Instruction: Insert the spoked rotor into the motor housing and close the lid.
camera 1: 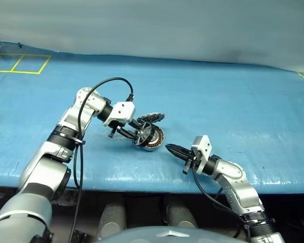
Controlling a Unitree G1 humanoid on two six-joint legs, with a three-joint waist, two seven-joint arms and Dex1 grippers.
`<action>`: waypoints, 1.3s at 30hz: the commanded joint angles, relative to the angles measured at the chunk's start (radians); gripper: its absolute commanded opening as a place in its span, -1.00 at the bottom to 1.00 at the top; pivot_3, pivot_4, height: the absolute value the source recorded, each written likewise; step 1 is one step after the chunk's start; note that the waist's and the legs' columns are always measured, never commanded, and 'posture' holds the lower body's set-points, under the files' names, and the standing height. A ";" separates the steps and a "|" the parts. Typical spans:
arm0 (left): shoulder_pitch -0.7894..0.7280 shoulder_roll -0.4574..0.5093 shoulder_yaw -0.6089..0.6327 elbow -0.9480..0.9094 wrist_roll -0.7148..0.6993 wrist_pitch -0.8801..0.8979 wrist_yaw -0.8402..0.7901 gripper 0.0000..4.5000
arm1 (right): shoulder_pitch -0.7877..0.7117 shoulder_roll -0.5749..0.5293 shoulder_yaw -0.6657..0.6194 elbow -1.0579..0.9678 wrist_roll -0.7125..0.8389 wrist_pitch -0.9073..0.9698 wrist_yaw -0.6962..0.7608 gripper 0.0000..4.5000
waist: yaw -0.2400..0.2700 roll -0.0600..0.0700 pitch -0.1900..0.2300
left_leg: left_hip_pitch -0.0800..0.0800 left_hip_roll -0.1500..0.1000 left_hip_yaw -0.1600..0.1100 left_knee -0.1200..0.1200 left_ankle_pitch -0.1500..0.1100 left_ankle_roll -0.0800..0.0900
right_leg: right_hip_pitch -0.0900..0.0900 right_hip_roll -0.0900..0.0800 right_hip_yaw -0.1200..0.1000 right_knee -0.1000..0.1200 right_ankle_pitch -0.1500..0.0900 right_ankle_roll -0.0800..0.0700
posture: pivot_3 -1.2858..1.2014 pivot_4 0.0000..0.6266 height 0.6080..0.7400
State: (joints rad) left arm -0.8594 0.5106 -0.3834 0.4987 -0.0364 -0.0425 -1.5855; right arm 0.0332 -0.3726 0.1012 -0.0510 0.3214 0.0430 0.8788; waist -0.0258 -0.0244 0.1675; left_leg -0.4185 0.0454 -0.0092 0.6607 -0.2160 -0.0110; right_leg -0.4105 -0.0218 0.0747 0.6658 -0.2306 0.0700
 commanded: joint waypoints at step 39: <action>-0.081 -0.076 -0.002 0.143 0.090 -0.159 0.070 0.54 | 0.017 -0.001 -0.017 -0.020 -0.004 -0.040 -0.062 -1.00 | -0.003 0.000 0.000 | 0.000 0.000 0.000 0.000 0.000 0.000 | 0.000 0.000 0.000 0.000 0.000 0.000 | 0.03 -0.52 1.00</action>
State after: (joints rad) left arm -0.9363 0.4338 -0.4153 0.6917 0.0914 -0.2246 -1.5059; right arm 0.0589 -0.3713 0.1017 -0.0515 0.3160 0.0241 0.8212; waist -0.0288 -0.0244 0.1675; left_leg -0.4185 0.0454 -0.0092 0.6604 -0.2160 -0.0110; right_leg -0.4107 -0.0216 0.0751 0.6657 -0.2305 0.0700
